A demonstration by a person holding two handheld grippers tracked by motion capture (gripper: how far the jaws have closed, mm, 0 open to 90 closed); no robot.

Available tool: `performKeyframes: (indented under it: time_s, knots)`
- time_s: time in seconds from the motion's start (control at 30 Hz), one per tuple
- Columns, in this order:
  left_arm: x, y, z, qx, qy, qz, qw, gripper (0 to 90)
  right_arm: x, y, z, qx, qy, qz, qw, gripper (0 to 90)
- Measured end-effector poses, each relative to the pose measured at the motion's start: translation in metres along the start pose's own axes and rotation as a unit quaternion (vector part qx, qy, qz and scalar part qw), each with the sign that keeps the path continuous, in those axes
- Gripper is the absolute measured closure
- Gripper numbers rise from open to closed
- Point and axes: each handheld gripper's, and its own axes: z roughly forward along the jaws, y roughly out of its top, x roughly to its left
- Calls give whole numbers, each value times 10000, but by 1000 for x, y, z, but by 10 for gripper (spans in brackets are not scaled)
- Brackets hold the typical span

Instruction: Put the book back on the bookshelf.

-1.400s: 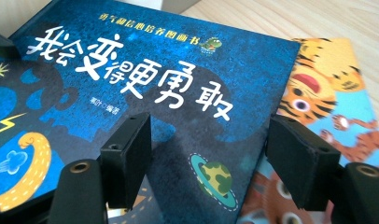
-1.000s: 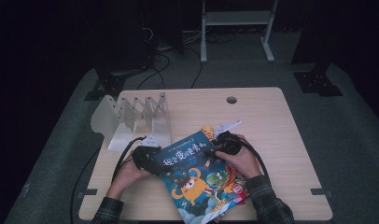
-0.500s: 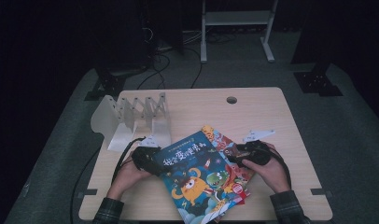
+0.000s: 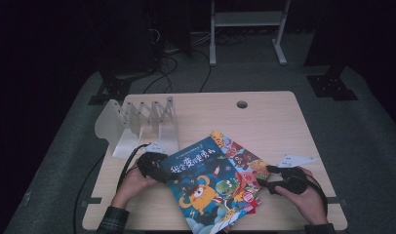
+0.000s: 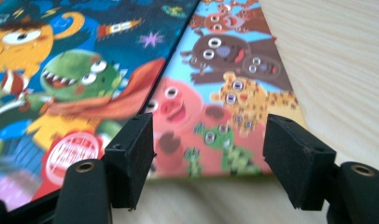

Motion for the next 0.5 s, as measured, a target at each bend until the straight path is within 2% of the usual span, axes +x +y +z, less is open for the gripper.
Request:
performKeyframes:
  time_s: [0.37, 0.5]
  knots:
    - [0, 0, 0, 25, 3, -20, 10000, 0, 22, -26, -20, 11, 132, -58, 9999, 314]
    - [0, 0, 0, 30, 8, -21, 10000, 0, 33, -32, -20, 73, 191, -146, 9997, 313]
